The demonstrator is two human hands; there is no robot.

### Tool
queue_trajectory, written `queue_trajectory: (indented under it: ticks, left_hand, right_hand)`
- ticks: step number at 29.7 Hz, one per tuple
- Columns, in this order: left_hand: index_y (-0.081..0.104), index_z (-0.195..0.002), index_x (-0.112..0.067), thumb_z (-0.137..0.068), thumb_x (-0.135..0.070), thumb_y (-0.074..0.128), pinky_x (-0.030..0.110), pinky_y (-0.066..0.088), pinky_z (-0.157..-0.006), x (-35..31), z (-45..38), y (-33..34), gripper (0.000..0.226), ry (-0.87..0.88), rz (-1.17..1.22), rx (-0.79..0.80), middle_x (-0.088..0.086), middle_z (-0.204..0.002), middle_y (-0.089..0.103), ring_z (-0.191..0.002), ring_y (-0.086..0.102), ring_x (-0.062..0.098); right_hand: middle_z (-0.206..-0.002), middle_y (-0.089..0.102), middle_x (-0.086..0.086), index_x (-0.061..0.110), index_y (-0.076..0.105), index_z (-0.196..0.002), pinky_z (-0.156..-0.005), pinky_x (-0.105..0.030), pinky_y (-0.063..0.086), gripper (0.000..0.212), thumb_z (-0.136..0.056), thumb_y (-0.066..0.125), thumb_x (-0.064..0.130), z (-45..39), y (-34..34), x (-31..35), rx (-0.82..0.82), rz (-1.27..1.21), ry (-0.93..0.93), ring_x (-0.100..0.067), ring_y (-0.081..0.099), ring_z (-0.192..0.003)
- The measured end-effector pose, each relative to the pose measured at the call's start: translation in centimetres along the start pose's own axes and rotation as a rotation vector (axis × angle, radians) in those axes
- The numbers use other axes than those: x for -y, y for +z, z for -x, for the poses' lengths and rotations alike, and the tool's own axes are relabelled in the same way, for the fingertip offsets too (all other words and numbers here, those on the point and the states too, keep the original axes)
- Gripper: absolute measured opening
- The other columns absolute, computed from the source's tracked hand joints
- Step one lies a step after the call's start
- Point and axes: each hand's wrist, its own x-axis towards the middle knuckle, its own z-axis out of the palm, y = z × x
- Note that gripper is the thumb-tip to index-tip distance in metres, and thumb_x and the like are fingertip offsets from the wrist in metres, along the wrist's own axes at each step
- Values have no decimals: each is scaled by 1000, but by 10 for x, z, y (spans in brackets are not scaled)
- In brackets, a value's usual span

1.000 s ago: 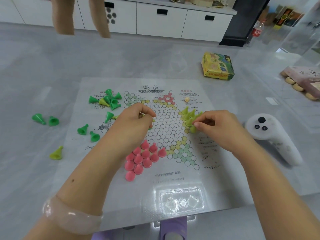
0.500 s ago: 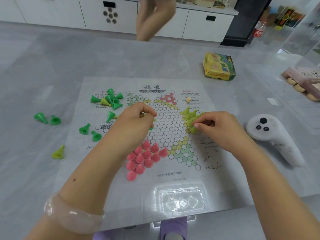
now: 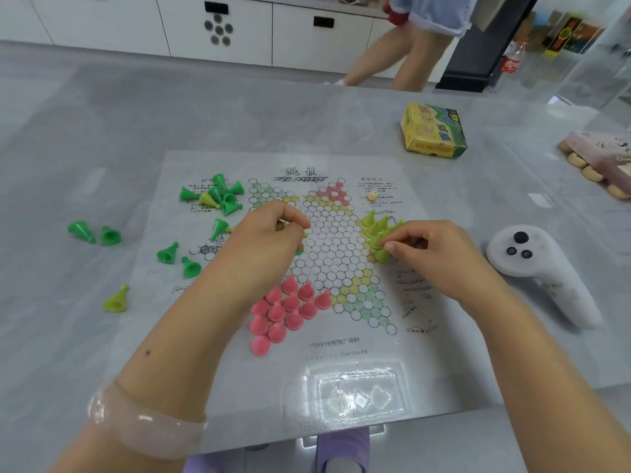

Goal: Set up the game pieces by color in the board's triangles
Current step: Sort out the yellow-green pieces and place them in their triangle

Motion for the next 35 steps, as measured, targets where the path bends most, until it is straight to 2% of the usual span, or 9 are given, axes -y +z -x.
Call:
queue_trajectory:
  ticks: [7, 10, 13, 18, 23, 26, 29, 32, 35]
  left_hand:
    - [58, -85, -23, -90, -9, 40, 24, 32, -55, 0, 0, 0, 23, 3, 2, 0, -2, -72, 54, -56, 42, 9]
    - [58, -85, -23, -90, -9, 40, 24, 31, -54, 0, 0, 0, 23, 5, 10, -2, -2, -72, 54, -56, 42, 8]
    - [58, -85, -23, -90, -9, 41, 24, 31, -54, 0, 0, -1, 23, 10, 8, 0, -2, -72, 54, -56, 42, 9]
    - [59, -88, -23, -90, -10, 41, 23, 34, -52, 1, 0, -2, 22, 14, 8, -10, -3, -73, 56, -56, 40, 12]
    - [62, -84, -24, -90, -9, 41, 22, 33, -49, 3, 0, -9, 27, 40, 90, -85, -5, -72, 55, -52, 36, 10]
    - [63, -78, -22, -88, -5, 38, 20, 27, -42, 3, -1, -24, 33, 58, 295, -234, -5, -66, 50, -46, 32, 8]
    - [58, -75, -13, -87, -5, 39, 16, 24, -36, 6, 1, -50, 24, 32, 732, -349, -2, -58, 45, -40, 32, 6]
    - [51, -73, -10, -87, -11, 40, 16, 25, -36, 19, 3, -79, 18, -38, 1173, -355, -1, -58, 44, -40, 33, 8]
    - [48, -69, -7, -90, -14, 35, 14, 31, -38, 34, 6, -97, 26, -159, 1548, -364, 3, -56, 46, -40, 38, 10]
  right_hand:
    - [-85, 68, 1, 25, 72, -86, -53, -4, 36, 10, -85, 62, 20, 0, 0, 1, 12, 32, 1, 6, 47, -55]
    - [-85, 68, 0, 26, 70, -89, -57, -10, 38, 11, -85, 61, 21, 1, -1, 2, 23, 38, 0, -1, 48, -61]
    - [-76, 62, 3, 28, 69, -90, -57, -13, 36, 12, -86, 59, 21, 3, -2, 3, 23, 19, 11, -3, 47, -61]
    - [-66, 59, 8, 22, 70, -85, -52, -5, 36, 14, -88, 56, 21, 6, -5, 8, -109, -59, -18, 2, 48, -56]
    - [-59, 53, 10, 18, 69, -85, -50, -5, 34, 17, -90, 53, 22, 11, -2, 33, -191, -125, -131, 3, 45, -52]
    - [-66, 58, 10, 21, 67, -89, -55, -6, 39, 14, -91, 53, 21, 11, 9, 56, -133, -140, -222, 1, 51, -61]
    - [-74, 61, 13, 26, 66, -93, -59, -6, 41, 13, -89, 55, 19, 6, 21, 78, -22, -126, -297, 2, 54, -68]
    - [-81, 63, 10, 26, 66, -98, -66, -12, 45, 15, -89, 56, 19, -7, 39, 102, 97, 24, -373, -4, 57, -73]
    - [-90, 64, 3, 19, 66, -102, -73, -19, 46, 17, -88, 57, 17, -29, 61, 122, 160, 212, -451, -11, 58, -83]
